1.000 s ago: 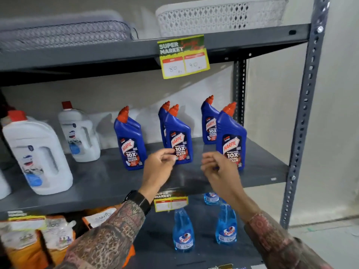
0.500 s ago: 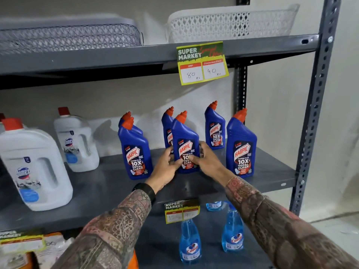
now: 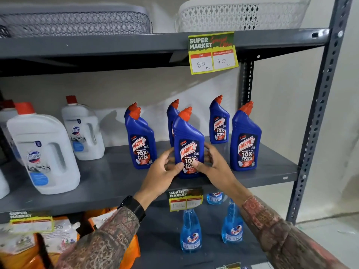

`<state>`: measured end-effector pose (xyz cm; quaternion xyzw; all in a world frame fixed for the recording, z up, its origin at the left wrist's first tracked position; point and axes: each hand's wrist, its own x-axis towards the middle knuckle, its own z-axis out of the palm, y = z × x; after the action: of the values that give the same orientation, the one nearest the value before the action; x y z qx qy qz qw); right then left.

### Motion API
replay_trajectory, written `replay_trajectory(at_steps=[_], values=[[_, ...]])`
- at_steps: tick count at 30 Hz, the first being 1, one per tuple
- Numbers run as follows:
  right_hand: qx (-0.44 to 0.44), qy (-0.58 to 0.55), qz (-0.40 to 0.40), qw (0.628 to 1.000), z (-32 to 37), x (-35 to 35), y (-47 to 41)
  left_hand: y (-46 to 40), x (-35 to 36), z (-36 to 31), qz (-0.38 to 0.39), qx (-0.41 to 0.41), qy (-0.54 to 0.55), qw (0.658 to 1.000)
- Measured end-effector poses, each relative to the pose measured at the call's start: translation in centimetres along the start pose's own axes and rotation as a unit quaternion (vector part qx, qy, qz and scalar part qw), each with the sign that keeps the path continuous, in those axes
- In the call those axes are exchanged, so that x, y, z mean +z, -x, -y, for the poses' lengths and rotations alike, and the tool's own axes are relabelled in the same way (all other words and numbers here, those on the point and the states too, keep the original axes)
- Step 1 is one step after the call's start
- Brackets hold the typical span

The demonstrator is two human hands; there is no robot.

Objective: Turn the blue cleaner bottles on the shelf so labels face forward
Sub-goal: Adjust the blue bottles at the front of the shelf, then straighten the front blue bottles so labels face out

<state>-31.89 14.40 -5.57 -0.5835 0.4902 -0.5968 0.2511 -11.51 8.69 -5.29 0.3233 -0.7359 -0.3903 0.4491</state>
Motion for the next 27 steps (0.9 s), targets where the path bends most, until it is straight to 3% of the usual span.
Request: replay_trajectory(at_steps=[4, 9, 14, 27], values=[[0.008, 0.020, -0.034, 0.999, -0.3, -0.2, -0.1, -0.1, -0.7, 0.4, -0.050, -0.001, 0.090, 0.995], [0.007, 0.038, -0.023, 0.999, 0.0, 0.5, -0.4, -0.3, -0.9, 0.6, -0.041, -0.010, 0.116, 0.992], [0.016, 0.051, 0.001, 0.999, 0.1, 0.3, -0.2, -0.4, -0.7, 0.7, -0.004, -0.026, 0.089, 0.996], [0.006, 0.093, -0.024, 0.995, 0.0, 0.5, 0.4, 0.3, 0.1, 0.4, -0.028, 0.016, 0.008, 0.999]])
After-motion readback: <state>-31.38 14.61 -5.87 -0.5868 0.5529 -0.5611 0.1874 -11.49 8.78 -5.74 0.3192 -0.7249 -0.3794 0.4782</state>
